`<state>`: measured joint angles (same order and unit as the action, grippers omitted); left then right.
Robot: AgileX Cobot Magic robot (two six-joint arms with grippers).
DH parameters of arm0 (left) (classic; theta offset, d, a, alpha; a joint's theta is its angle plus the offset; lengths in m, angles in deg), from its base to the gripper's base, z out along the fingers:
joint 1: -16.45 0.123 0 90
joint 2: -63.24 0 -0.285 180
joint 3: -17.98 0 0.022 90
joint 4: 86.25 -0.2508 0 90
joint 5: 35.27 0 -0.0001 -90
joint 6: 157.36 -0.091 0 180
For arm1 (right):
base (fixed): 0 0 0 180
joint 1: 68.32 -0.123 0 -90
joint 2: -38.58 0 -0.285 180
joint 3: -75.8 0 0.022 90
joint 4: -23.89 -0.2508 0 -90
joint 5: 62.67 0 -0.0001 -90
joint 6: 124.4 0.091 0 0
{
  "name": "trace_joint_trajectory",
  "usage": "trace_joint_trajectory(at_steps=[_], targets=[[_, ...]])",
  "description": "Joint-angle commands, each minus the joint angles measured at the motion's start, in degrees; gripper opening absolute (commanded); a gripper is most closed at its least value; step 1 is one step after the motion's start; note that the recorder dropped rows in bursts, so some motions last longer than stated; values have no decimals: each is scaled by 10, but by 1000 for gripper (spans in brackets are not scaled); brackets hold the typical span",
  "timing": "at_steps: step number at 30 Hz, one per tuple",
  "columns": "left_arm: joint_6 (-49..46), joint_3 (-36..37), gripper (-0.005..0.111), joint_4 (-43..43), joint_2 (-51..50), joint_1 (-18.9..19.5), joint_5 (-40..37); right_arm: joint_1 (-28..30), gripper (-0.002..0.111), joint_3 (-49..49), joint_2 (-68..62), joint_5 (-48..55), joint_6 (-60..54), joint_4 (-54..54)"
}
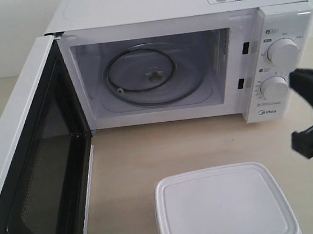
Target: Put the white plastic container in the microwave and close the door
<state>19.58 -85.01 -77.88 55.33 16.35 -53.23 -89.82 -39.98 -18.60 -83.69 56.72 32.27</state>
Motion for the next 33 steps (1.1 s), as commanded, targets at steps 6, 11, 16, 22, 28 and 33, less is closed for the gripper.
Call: trace_joint_trajectory(at_steps=[6, 11, 16, 22, 28, 33], targets=[[0, 2, 4, -3, 1, 0, 4, -109, 0, -4, -189, -130, 31, 41], [0, 2, 4, -3, 1, 0, 4, -152, 0, -4, -250, -146, 75, 102], [0, 2, 4, -3, 1, 0, 4, -164, 0, -4, -281, -164, 88, 145], [0, 2, 4, -3, 1, 0, 4, -164, 0, -4, -284, -189, 193, 318], [0, 2, 4, -3, 1, 0, 4, -164, 0, -4, -284, -176, 308, 435], [0, 2, 4, -3, 1, 0, 4, -164, 0, -4, -284, -172, 383, 497]])
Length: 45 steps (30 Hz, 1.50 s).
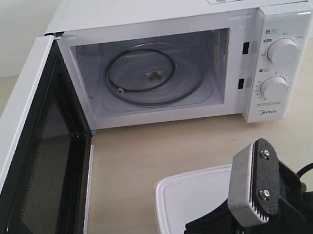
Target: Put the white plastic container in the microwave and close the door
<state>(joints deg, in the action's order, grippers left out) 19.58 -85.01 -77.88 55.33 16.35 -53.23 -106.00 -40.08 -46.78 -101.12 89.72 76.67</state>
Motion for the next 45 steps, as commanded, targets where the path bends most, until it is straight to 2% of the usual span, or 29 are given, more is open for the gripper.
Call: trace_joint_trajectory(at_steps=[1, 9, 12, 15, 19, 28, 39, 45], targets=[[0, 2, 4, -3, 1, 0, 4, -2, 0, -3, -2, 2, 65, 70], [0, 2, 4, -3, 1, 0, 4, -2, 0, -3, -2, 3, 191, 216], [0, 2, 4, -3, 1, 0, 4, -2, 0, -3, -2, 57, 275, 270], [0, 2, 4, -3, 1, 0, 4, -2, 0, -3, -2, 150, 305, 268], [0, 2, 4, -3, 1, 0, 4, -2, 0, -14, -2, 281, 307, 205], [0, 2, 4, -3, 1, 0, 4, -2, 0, -105, -2, 426, 329, 193], [0, 2, 4, -3, 1, 0, 4, -2, 0, -116, 6, 425, 329, 198], [0, 2, 4, -3, 1, 0, 4, -2, 0, -104, 64, 455, 330, 204]])
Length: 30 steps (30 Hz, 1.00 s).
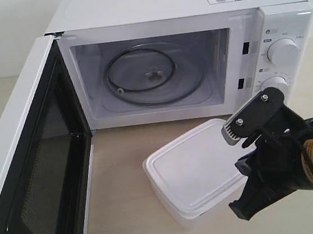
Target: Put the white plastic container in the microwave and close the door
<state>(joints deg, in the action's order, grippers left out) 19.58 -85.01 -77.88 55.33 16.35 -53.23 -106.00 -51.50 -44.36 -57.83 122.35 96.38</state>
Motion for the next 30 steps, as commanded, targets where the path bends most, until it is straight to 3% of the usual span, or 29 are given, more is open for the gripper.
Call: trace_joint_trajectory(at_steps=[1, 7, 12, 19, 24, 30], targets=[[0, 2, 4, -3, 1, 0, 4, -2, 0, 16, 57, 28, 4, 11], [0, 2, 4, -3, 1, 0, 4, -2, 0, 97, 199, 8, 7, 136], [0, 2, 4, -3, 1, 0, 4, -2, 0, 107, 274, 59, -5, 157], [0, 2, 4, -3, 1, 0, 4, -2, 0, 102, 293, 212, 325, 275], [0, 2, 4, -3, 1, 0, 4, -2, 0, 120, 293, 284, 407, 275], [0, 2, 4, -3, 1, 0, 4, -2, 0, 136, 293, 197, 376, 275]])
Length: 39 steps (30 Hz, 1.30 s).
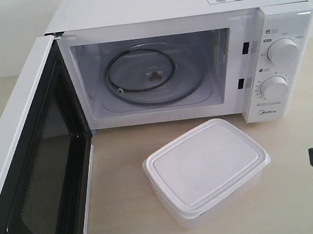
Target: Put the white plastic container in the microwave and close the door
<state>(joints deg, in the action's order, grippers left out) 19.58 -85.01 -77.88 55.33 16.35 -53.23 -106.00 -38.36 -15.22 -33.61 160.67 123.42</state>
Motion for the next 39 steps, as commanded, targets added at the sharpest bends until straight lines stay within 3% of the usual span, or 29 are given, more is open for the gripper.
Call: trace_joint_trajectory(at_steps=[1, 7, 13, 19, 32, 39], targets=[[0, 2, 4, -3, 1, 0, 4, -2, 0, 4, 1, -48, -6, 4], [0, 2, 4, -3, 1, 0, 4, -2, 0, 4, 1, -48, -13, 4], [0, 2, 4, -3, 1, 0, 4, -2, 0, -15, 1, -106, -172, 4], [0, 2, 4, -3, 1, 0, 4, -2, 0, -45, 1, -126, -252, 4], [0, 2, 4, -3, 1, 0, 4, -2, 0, -104, 1, -134, -751, 4], [0, 2, 4, -3, 1, 0, 4, -2, 0, -104, 1, -115, -760, 4]])
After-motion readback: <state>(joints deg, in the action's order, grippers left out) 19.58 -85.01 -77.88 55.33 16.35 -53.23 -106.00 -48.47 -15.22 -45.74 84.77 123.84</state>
